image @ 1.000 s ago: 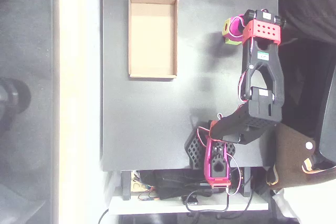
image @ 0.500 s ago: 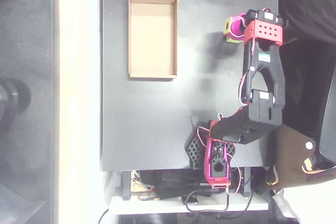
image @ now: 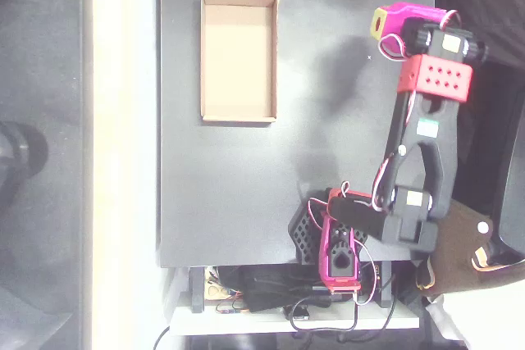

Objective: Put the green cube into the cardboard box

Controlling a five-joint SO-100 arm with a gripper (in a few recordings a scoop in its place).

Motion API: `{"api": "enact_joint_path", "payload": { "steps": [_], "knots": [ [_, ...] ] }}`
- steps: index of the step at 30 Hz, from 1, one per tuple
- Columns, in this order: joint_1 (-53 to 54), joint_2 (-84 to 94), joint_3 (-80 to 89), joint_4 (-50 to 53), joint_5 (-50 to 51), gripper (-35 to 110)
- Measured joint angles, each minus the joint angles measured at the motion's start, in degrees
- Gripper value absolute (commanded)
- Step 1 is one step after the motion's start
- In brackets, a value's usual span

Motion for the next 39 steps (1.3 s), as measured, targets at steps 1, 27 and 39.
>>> {"api": "enact_joint_path", "payload": {
  "steps": [1,27,39],
  "knots": [
    [0.0,1.4,0.0,0.0,0.0,4],
    [-5.8,22.1,0.5,0.1,0.0,4],
    [-22.3,22.2,0.5,0.1,0.1,4]
  ]
}}
